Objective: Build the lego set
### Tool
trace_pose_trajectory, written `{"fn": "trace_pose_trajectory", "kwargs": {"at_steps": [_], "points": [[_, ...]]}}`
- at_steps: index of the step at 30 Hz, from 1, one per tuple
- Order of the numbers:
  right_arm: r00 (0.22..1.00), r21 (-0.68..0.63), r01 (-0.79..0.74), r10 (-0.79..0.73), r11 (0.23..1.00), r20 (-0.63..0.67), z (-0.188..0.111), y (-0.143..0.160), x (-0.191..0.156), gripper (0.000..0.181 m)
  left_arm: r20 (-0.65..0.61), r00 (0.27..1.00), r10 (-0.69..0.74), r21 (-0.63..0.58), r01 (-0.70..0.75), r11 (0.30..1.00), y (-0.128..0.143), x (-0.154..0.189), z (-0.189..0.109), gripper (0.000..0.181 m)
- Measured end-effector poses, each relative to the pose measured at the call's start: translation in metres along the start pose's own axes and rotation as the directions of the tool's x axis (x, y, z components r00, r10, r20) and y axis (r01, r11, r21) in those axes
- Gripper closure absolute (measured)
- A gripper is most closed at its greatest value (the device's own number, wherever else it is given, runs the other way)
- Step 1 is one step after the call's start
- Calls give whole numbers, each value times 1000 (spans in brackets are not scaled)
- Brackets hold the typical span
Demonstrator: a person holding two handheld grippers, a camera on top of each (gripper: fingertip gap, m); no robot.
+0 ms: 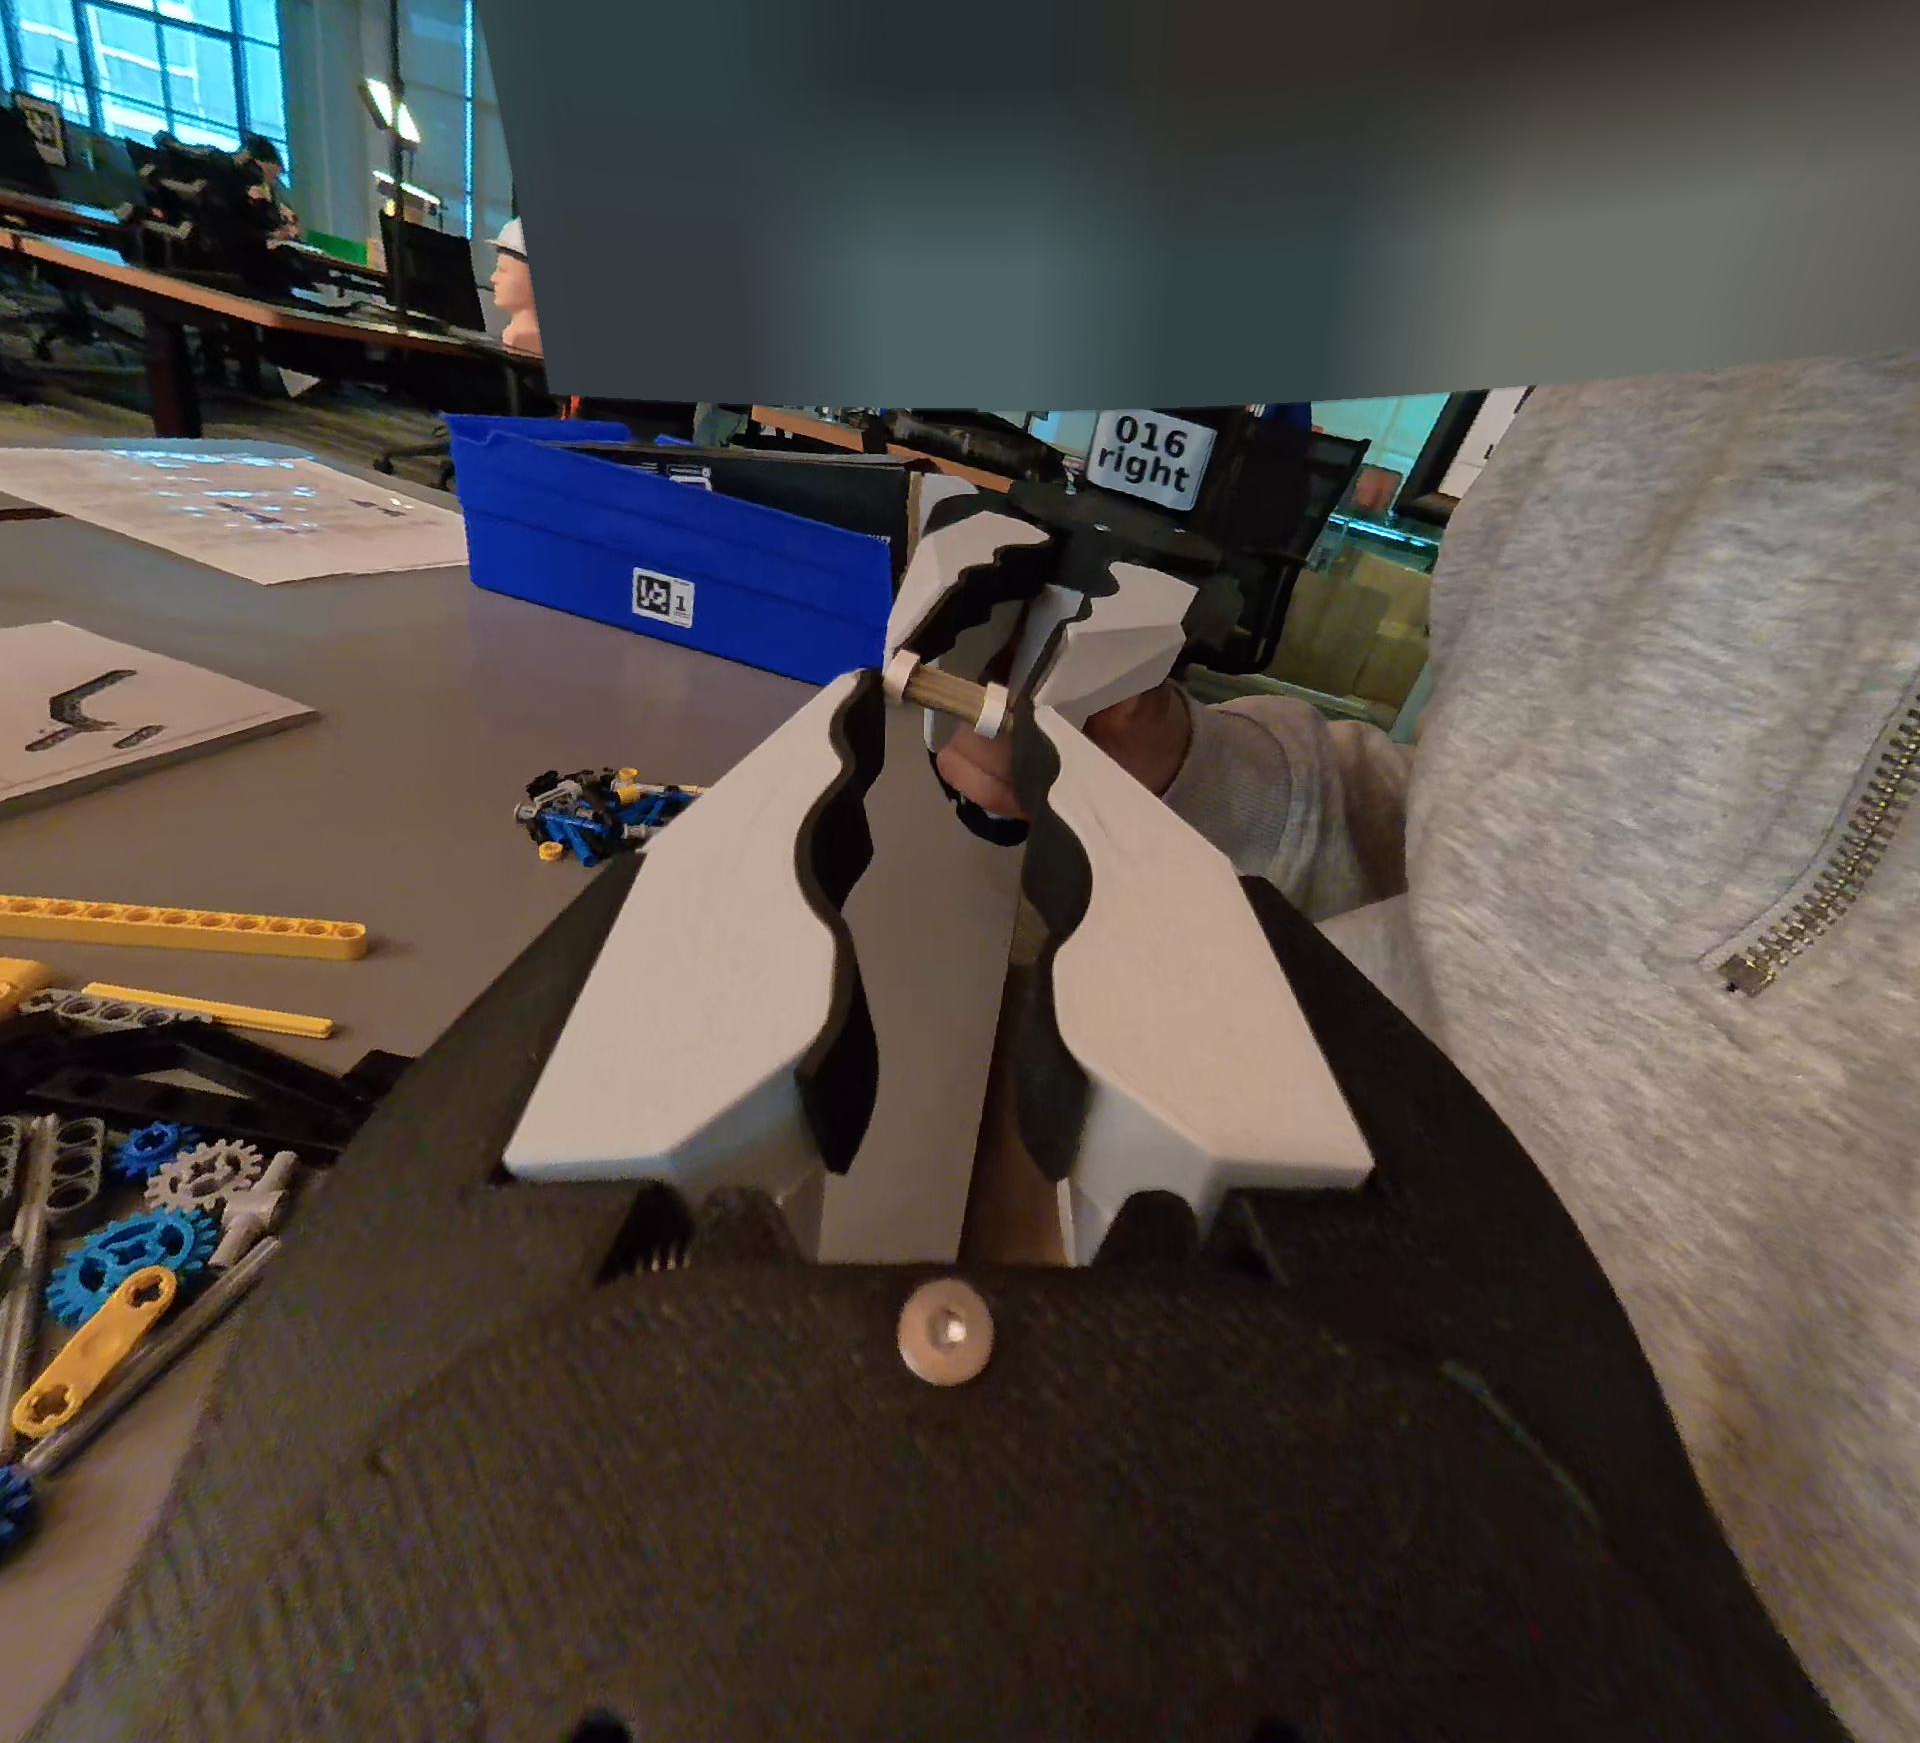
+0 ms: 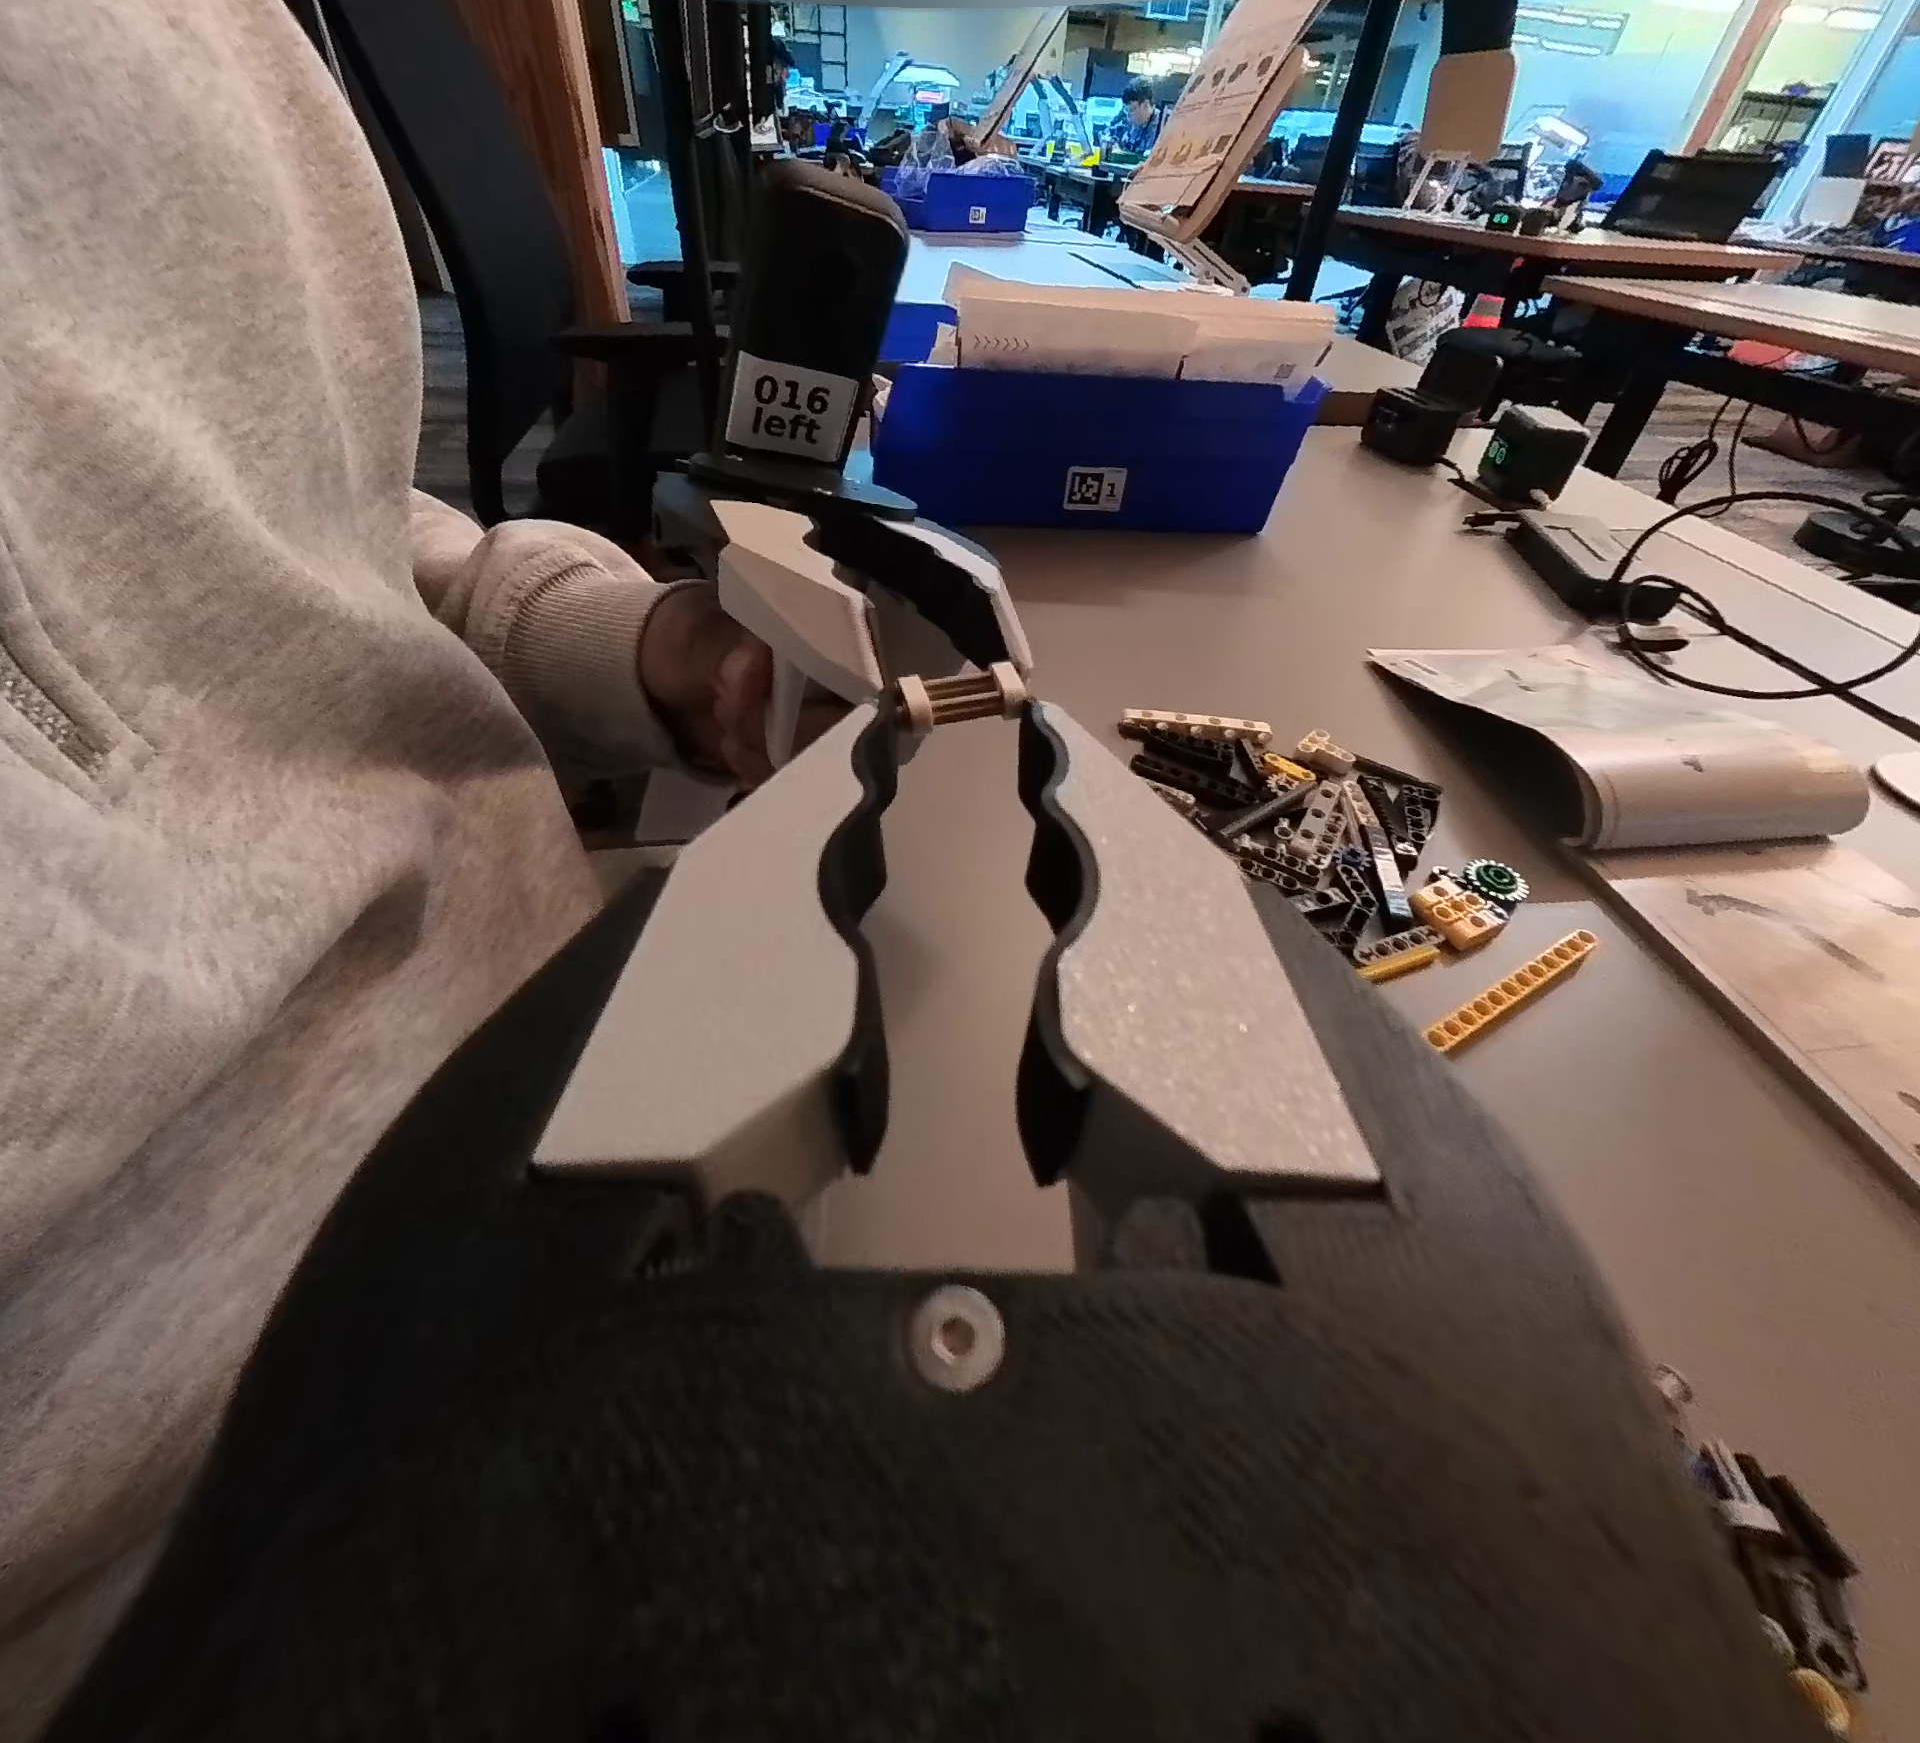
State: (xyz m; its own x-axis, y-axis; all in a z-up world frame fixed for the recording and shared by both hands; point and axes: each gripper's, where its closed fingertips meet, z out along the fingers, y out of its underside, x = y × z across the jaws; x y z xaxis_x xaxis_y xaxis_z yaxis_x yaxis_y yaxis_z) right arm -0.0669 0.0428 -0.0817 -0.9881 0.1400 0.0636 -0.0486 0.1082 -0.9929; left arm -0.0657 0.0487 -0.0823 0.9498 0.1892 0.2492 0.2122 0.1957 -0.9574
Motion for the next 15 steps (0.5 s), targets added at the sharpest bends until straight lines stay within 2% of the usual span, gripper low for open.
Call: {"fn": "trace_pose_trajectory", "kwargs": {"at_steps": [5, 15], "points": [[1000, 5, -12, 12, 1000, 9, -1, 1, 0, 159, 3, 1000, -3, 12, 3, 1000, 0, 0, 0, 156], [1000, 9, -18, 18, 1000, 5, -2, 0, 2, 158, 75, 991, 115, 15, -116, 993, -2, -1, 0, 157]]}}
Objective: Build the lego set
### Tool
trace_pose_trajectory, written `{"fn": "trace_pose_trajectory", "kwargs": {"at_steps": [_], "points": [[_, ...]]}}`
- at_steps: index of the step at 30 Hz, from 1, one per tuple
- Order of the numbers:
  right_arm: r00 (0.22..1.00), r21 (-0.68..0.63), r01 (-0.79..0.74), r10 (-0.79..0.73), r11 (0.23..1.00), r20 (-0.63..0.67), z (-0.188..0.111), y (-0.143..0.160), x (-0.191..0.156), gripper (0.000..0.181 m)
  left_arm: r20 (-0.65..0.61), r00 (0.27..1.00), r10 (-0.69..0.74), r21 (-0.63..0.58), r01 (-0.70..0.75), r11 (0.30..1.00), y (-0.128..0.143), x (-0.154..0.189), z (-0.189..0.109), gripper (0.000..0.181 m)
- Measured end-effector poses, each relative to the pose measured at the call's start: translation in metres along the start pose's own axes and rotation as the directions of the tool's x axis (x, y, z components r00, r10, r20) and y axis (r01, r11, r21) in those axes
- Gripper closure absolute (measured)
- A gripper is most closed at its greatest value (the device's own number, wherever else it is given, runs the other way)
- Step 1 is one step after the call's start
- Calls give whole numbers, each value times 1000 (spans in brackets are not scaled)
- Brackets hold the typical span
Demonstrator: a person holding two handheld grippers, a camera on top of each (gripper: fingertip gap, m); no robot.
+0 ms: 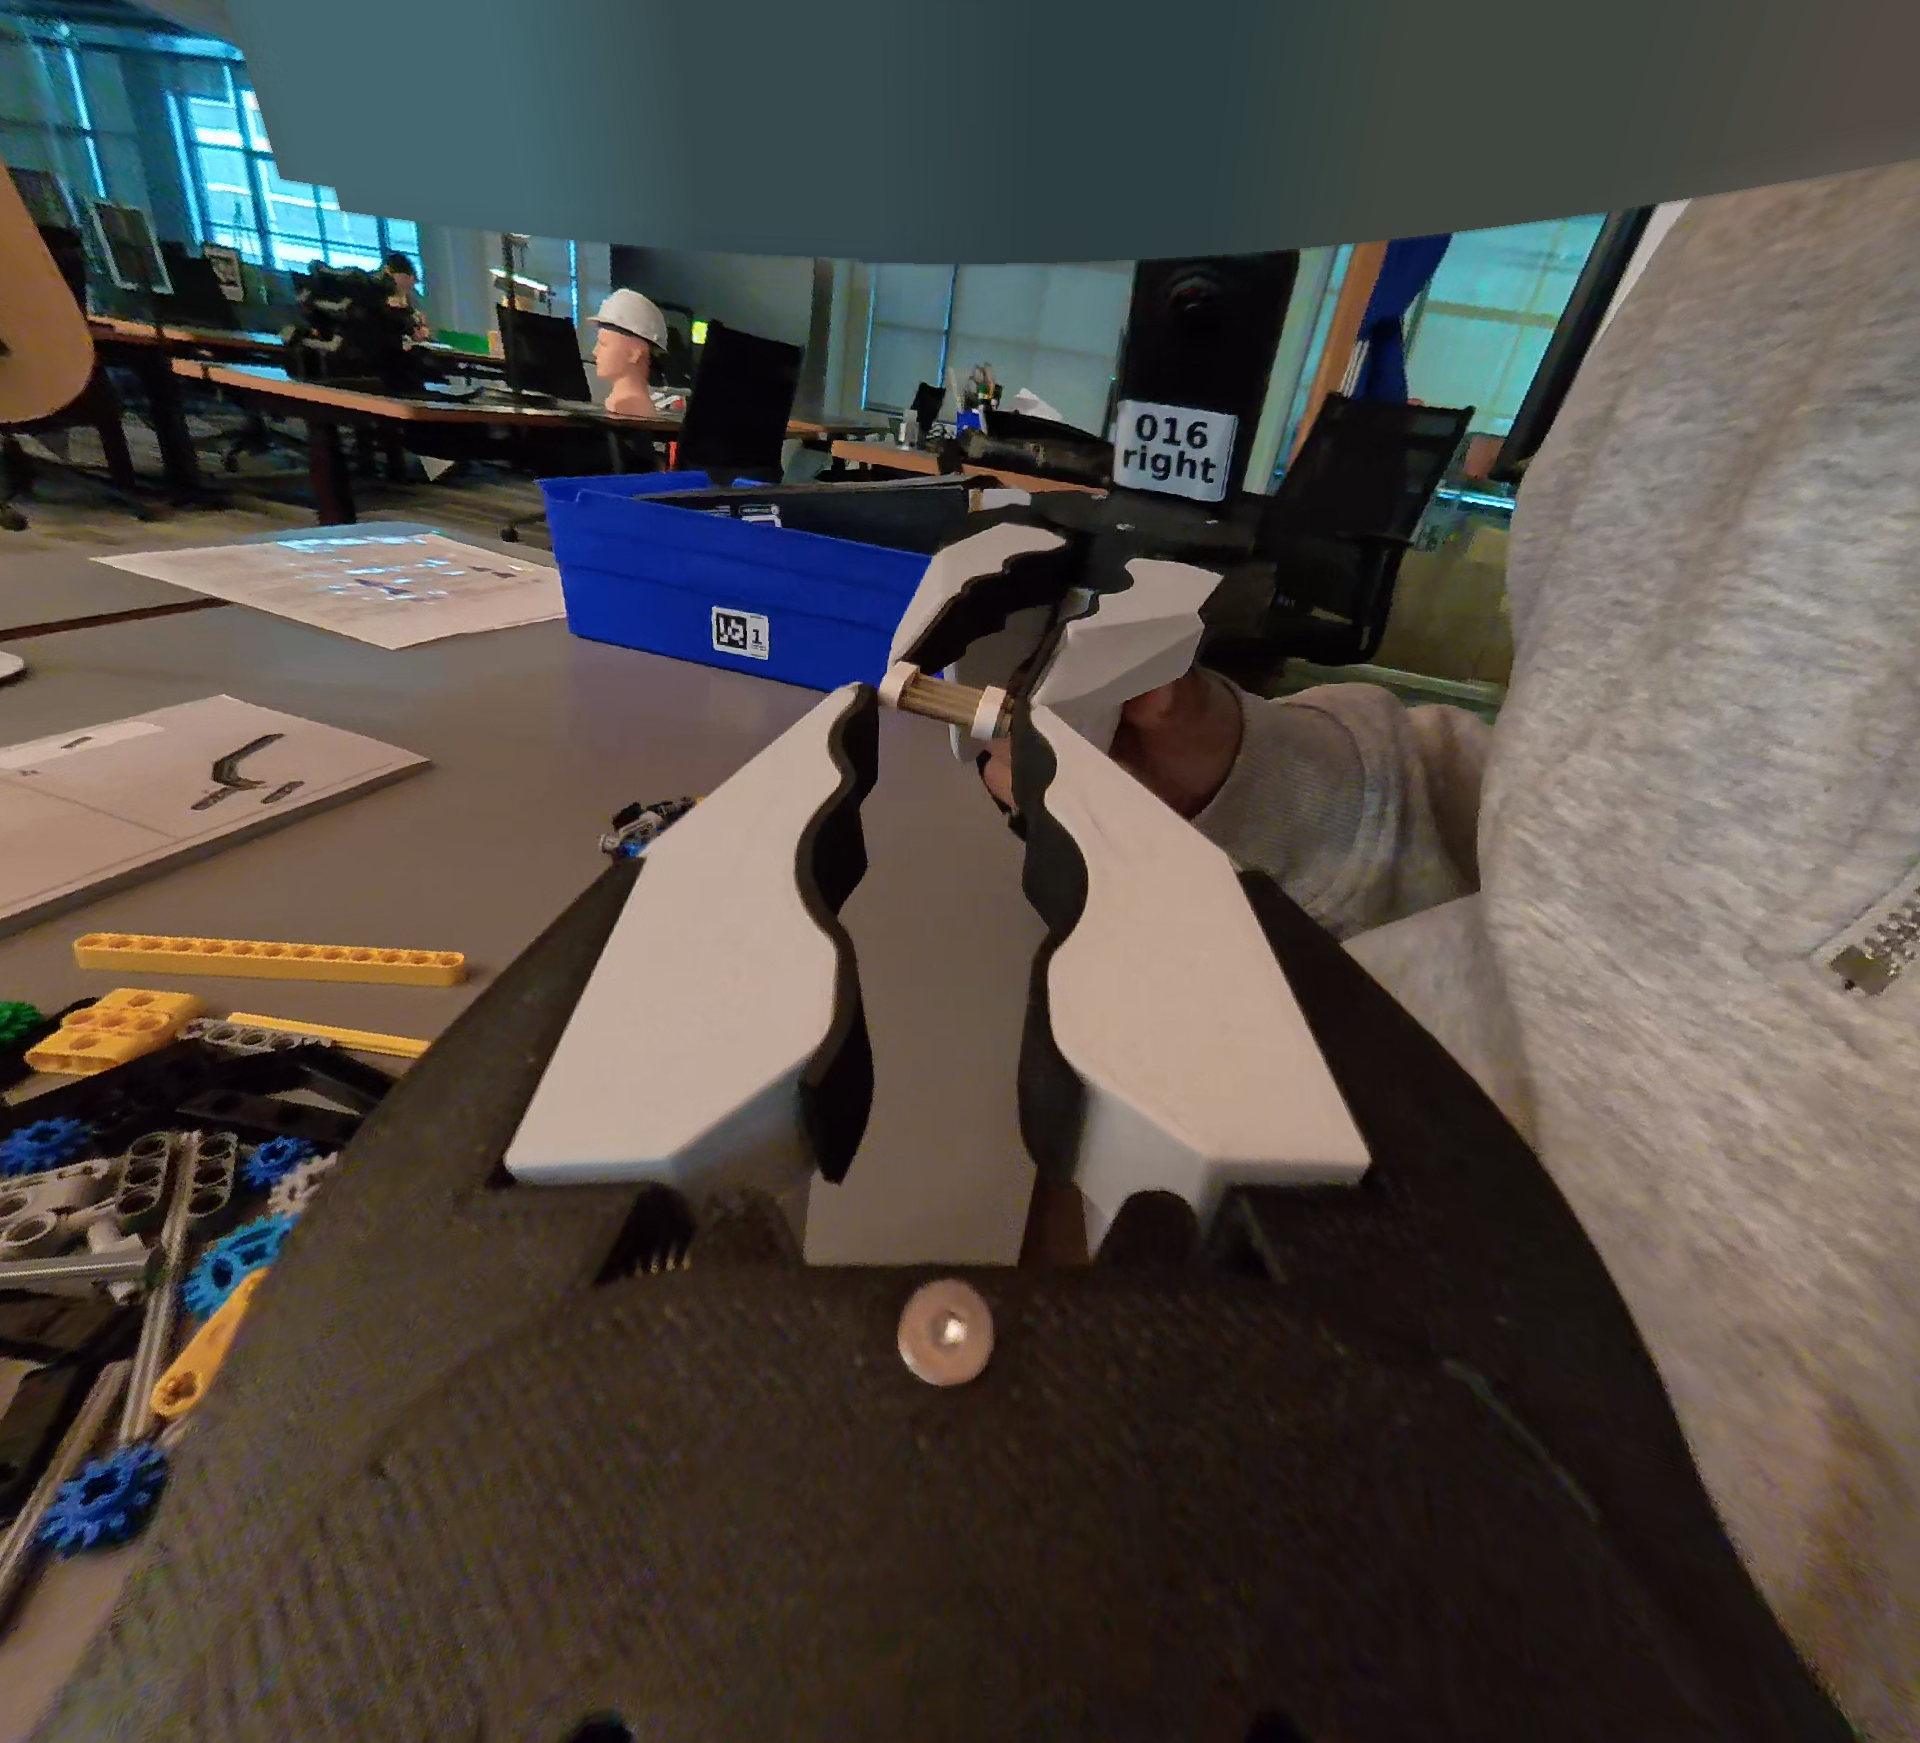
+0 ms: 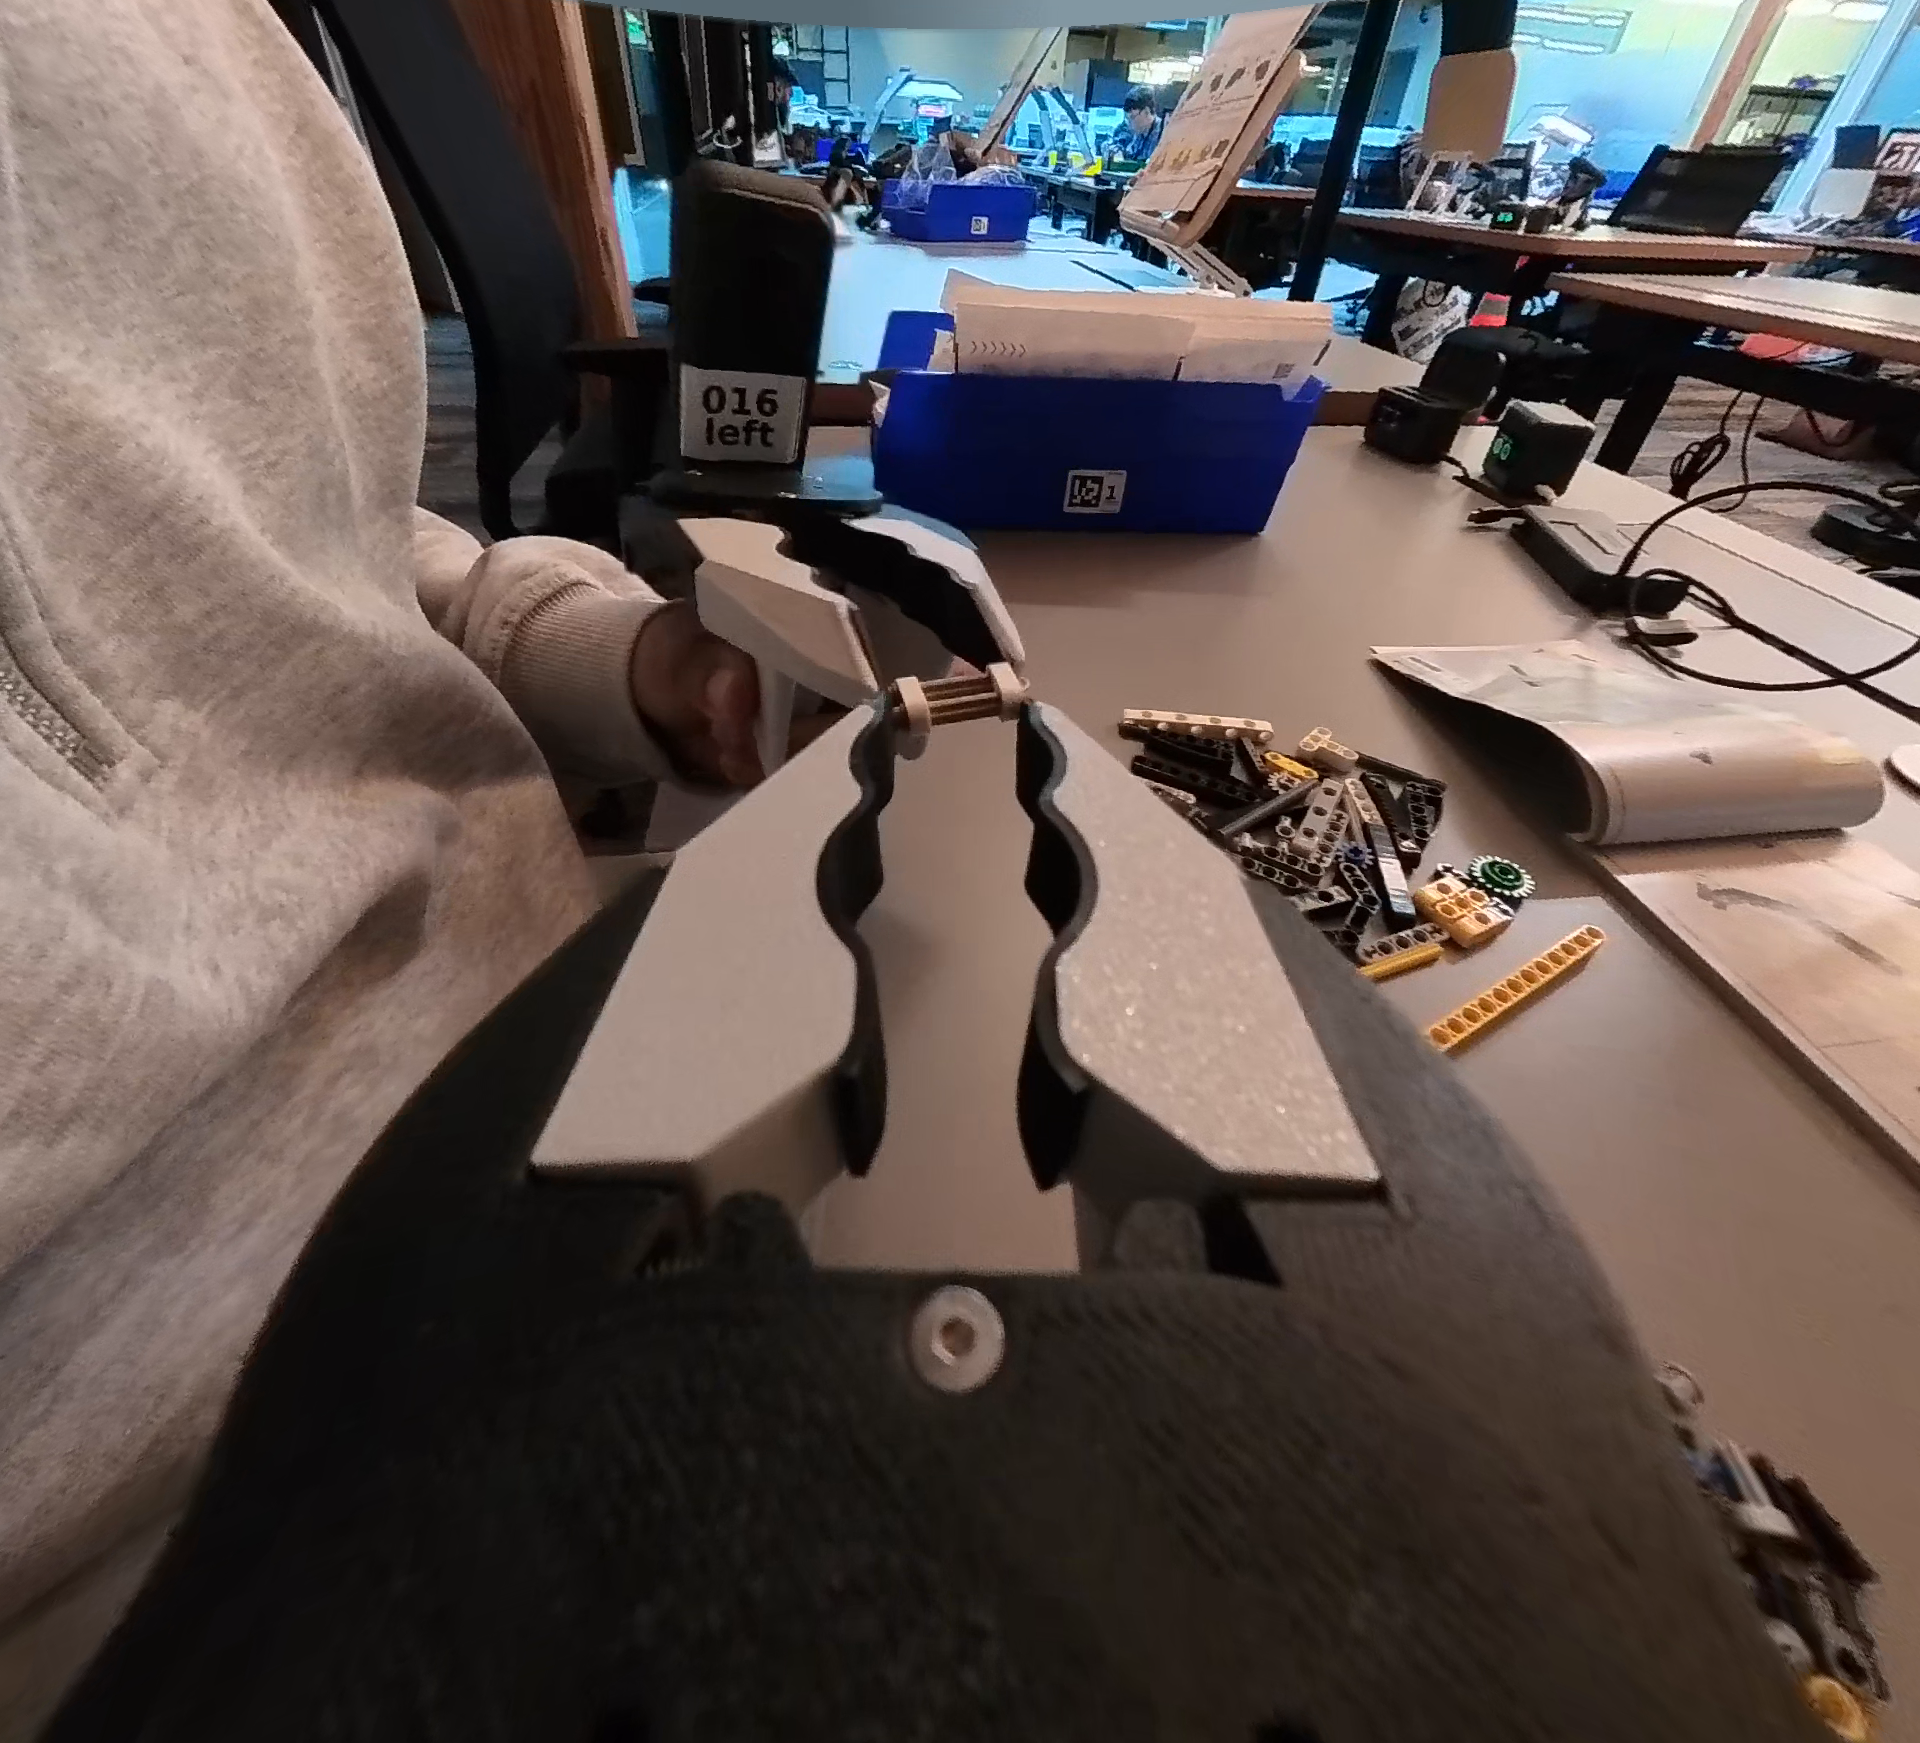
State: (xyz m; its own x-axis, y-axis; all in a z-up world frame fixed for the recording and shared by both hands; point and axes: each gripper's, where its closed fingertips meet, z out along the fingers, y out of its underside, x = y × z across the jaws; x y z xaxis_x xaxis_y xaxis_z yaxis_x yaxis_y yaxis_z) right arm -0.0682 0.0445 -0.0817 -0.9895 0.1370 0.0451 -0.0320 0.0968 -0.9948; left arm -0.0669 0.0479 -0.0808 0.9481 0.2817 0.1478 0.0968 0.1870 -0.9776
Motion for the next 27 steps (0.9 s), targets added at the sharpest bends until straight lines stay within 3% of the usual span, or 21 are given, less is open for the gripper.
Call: {"fn": "trace_pose_trajectory", "kwargs": {"at_steps": [9, 27], "points": [[999, 10, -45, 45, 999, 19, 0, 1, -1, 158, 25, 997, 77, -16, -76, 997, 1, 0, -1, 157], [993, -33, -106, 108, 994, 52, -1, 14, 0, 158, 25, 999, 38, -62, -36, 997, 11, -4, 0, 157]]}}
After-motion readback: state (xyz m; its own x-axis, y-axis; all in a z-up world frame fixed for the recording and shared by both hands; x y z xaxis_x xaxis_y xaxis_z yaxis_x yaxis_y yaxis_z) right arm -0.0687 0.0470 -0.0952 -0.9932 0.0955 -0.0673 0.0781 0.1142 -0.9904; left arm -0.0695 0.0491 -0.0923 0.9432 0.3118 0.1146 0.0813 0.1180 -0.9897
